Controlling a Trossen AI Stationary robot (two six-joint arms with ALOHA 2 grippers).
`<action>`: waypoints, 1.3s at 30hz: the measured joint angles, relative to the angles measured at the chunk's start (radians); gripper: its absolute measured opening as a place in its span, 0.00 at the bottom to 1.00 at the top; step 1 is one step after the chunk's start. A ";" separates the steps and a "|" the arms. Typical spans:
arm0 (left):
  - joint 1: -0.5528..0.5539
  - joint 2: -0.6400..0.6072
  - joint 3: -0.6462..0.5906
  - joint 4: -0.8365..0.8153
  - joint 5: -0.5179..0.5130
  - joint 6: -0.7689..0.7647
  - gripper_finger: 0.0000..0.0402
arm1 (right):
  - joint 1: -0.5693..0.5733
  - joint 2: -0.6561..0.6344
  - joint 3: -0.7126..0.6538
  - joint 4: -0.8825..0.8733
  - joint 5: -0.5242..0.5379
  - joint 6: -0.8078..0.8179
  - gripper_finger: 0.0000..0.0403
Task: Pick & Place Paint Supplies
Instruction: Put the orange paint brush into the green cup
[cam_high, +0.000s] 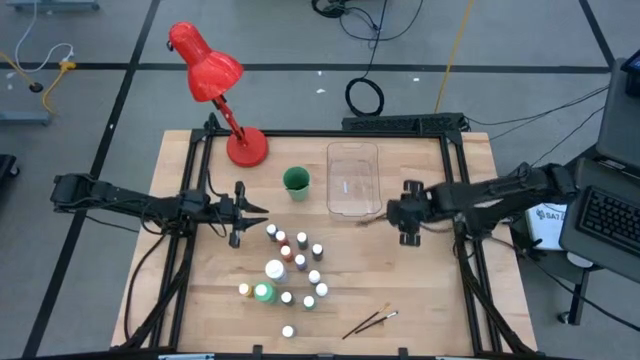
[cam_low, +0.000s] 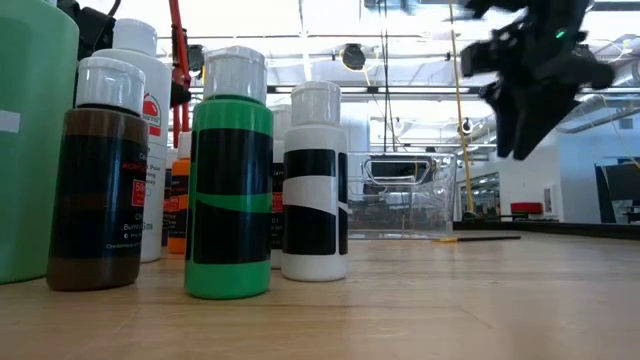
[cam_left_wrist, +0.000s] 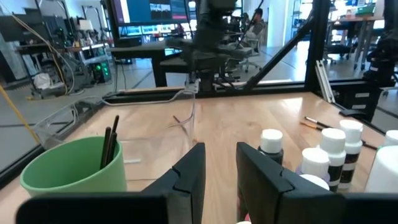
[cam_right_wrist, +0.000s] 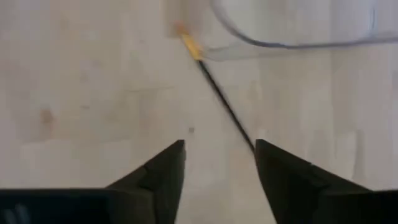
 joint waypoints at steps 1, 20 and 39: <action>0.000 0.000 0.000 0.000 0.000 0.000 0.23 | -0.043 0.001 -0.006 0.002 -0.025 -0.013 0.50; 0.000 0.000 0.000 -0.043 0.003 -0.001 0.23 | -0.461 0.277 -0.082 0.147 -0.243 -0.591 0.47; -0.001 0.000 0.000 -0.049 0.003 -0.002 0.23 | -0.432 0.451 -0.080 0.148 -0.181 -0.600 0.16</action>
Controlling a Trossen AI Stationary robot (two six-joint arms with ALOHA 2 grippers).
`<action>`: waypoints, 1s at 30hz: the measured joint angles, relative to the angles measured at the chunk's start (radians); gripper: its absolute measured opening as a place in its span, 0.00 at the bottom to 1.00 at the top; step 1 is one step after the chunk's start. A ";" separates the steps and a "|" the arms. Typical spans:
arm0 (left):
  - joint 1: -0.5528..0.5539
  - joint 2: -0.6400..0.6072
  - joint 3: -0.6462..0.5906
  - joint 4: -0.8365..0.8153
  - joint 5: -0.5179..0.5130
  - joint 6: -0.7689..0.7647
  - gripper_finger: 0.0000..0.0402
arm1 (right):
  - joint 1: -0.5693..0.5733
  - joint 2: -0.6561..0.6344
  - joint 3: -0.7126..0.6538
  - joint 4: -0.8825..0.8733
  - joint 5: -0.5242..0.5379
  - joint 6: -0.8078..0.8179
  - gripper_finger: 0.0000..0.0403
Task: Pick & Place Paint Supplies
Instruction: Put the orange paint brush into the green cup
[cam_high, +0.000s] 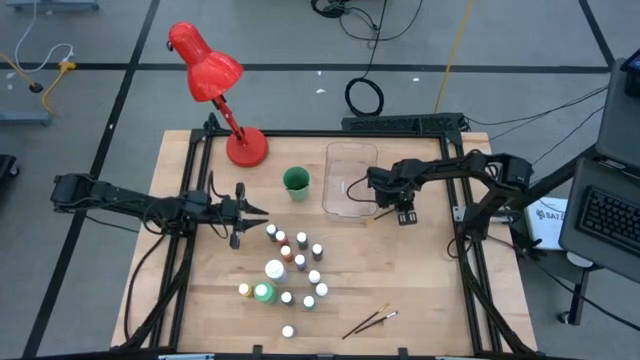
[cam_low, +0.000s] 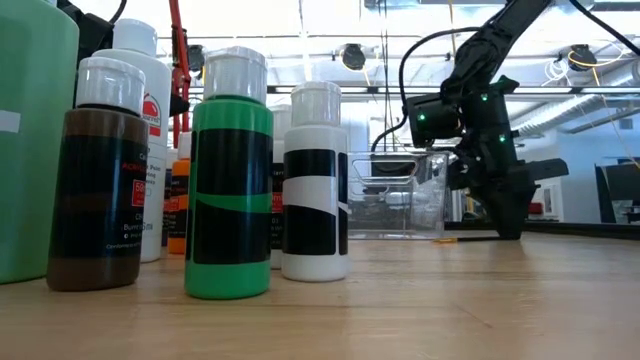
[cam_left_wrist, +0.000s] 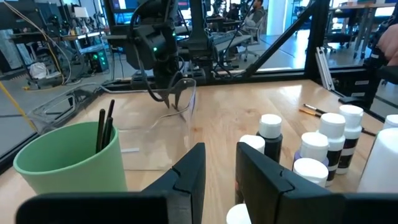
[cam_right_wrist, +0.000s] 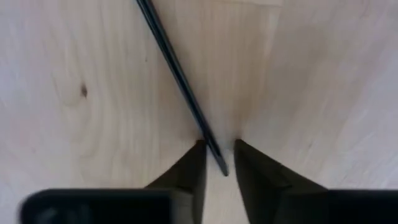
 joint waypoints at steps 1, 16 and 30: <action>0.000 0.000 0.000 0.000 0.000 0.000 0.23 | 0.004 0.000 0.000 -0.001 0.002 0.009 0.12; 0.000 0.000 0.000 0.002 -0.001 0.001 0.23 | 0.116 -0.107 -0.006 -0.123 0.147 0.078 0.00; 0.000 0.000 0.000 0.028 -0.004 0.003 0.23 | 0.262 -0.291 -0.003 -0.298 0.160 0.238 0.00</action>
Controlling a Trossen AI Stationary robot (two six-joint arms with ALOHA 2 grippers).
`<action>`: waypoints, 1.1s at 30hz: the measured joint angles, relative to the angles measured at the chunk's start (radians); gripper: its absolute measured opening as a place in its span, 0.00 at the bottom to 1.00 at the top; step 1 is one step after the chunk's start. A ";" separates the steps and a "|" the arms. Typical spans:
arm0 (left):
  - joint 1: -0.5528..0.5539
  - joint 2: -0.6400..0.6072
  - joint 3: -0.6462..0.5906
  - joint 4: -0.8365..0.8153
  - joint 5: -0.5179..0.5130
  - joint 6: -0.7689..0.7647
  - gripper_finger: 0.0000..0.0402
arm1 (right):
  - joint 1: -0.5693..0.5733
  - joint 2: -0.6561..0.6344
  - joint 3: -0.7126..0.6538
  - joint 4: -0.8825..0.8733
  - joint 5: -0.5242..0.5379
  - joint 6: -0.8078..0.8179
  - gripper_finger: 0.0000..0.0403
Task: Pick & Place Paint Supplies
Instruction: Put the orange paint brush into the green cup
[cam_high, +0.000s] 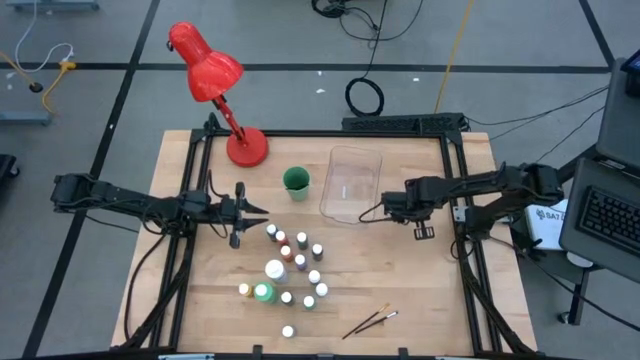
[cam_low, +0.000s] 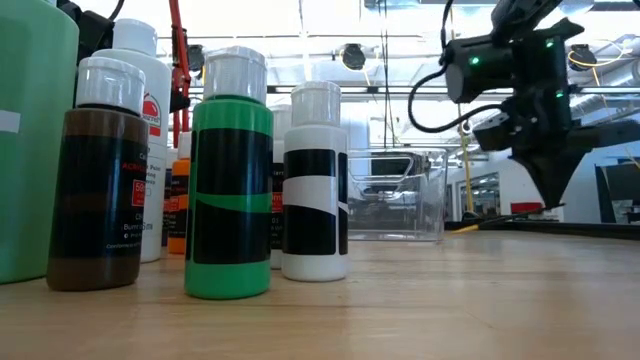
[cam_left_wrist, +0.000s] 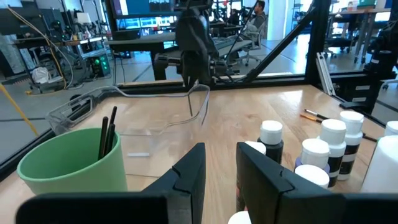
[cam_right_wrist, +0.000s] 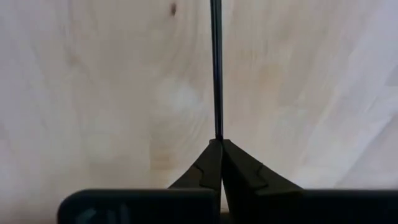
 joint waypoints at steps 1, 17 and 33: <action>0.000 0.000 0.000 0.007 0.000 0.000 0.23 | 0.006 0.000 0.000 -0.007 0.008 0.006 0.00; 0.000 0.000 0.000 0.039 0.001 -0.197 0.23 | 0.213 -0.069 0.081 -0.251 0.251 0.235 0.00; -0.001 0.001 0.082 0.040 0.001 -0.341 0.23 | 0.519 -0.065 0.315 0.313 0.917 -0.450 0.00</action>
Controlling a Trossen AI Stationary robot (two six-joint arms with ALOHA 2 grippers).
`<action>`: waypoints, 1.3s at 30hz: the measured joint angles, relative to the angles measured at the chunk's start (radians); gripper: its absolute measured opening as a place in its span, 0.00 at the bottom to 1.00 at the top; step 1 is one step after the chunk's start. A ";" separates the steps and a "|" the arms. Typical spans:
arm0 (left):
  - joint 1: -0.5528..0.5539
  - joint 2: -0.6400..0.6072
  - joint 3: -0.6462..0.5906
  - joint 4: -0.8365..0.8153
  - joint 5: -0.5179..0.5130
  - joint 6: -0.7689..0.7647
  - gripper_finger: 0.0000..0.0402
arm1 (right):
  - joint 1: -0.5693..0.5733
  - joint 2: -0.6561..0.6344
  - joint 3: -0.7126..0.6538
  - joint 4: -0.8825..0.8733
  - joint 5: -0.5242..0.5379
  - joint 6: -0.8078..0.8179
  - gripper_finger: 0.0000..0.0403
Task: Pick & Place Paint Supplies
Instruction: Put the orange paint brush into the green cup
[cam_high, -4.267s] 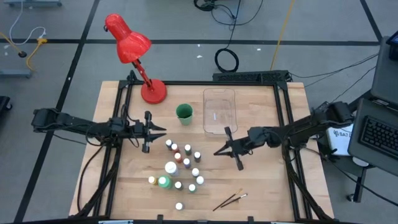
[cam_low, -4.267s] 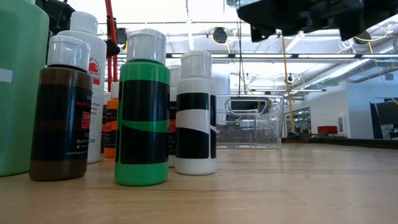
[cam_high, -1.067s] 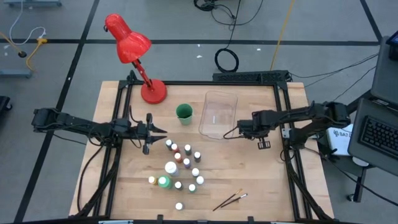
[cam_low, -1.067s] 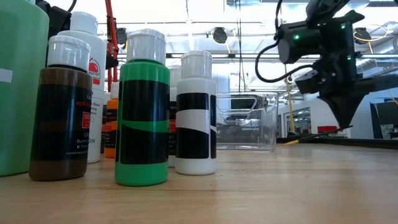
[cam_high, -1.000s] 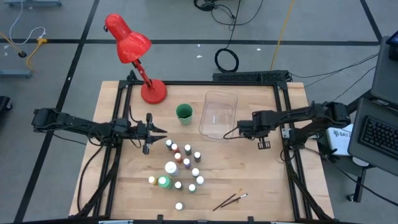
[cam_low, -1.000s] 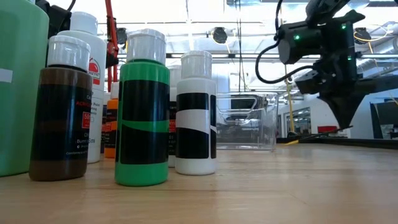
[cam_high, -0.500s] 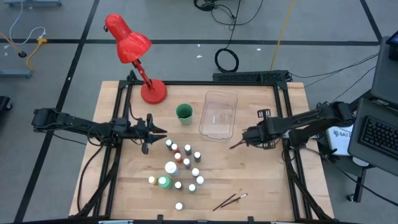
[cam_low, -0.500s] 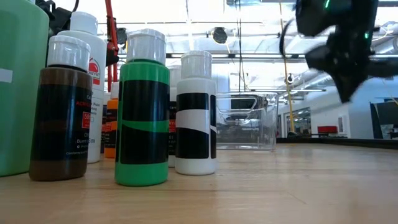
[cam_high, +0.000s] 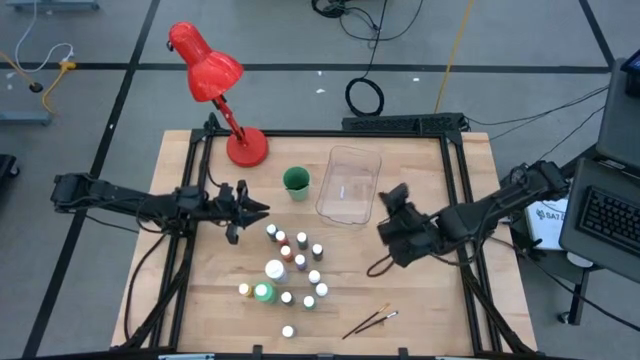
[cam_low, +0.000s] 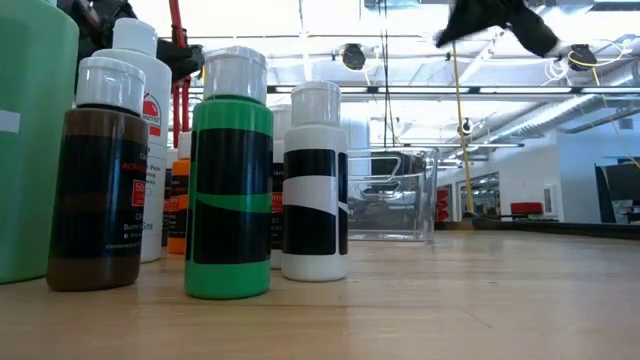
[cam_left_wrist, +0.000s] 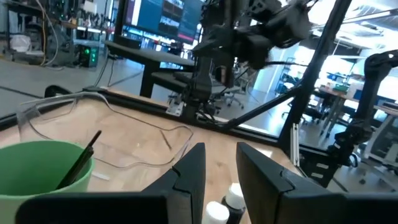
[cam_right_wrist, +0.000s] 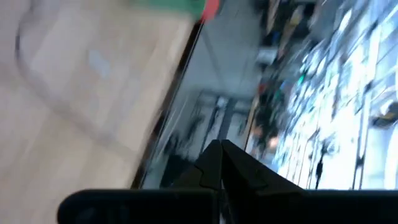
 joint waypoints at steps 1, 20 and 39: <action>0.000 0.005 0.018 -0.019 0.000 0.003 0.23 | -0.003 0.000 -0.008 0.090 0.002 -0.062 0.00; -0.062 0.058 0.064 -0.145 0.002 0.085 0.23 | 0.057 0.042 -0.073 0.153 -0.888 0.687 0.00; -0.062 0.058 0.064 -0.222 0.002 0.105 0.23 | 0.312 0.380 -0.093 0.332 -1.032 1.028 0.40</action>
